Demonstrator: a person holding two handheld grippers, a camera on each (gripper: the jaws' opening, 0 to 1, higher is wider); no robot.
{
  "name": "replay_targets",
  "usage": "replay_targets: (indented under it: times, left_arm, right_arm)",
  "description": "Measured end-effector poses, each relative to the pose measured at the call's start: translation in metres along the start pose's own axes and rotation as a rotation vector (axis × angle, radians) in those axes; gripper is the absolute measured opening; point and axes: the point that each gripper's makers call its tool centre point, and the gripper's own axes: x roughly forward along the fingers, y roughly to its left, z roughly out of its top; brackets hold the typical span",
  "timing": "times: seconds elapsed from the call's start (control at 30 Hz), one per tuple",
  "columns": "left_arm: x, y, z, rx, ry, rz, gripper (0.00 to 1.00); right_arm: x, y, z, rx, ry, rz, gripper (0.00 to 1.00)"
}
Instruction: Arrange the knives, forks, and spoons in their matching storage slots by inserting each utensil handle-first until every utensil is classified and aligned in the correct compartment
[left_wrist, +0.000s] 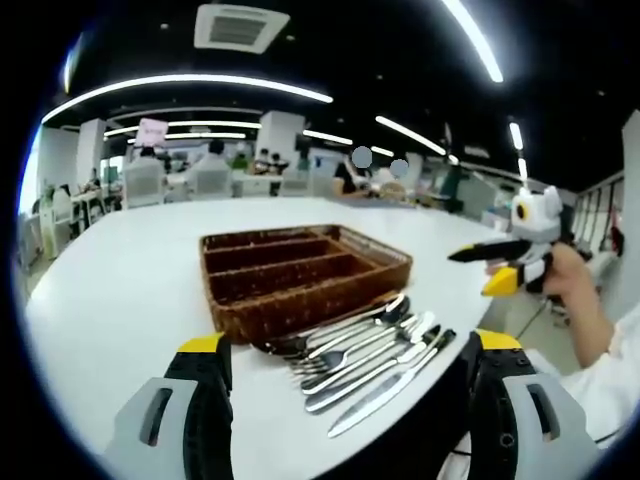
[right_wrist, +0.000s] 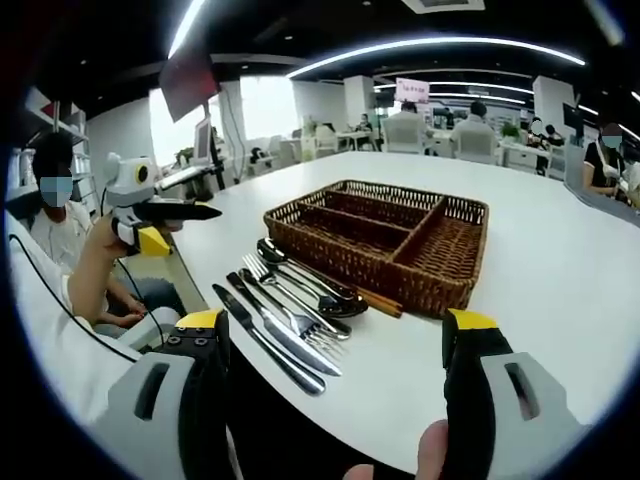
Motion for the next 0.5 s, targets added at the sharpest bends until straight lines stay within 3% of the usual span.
replay_targets:
  times: [0.5]
  left_arm:
    - [-0.0004,-0.0013,-0.0008,-0.002,0.0,-0.001,0.99]
  right_arm:
    - [-0.0004,0.0008,0.0004,-0.002,0.002,0.002,0.91]
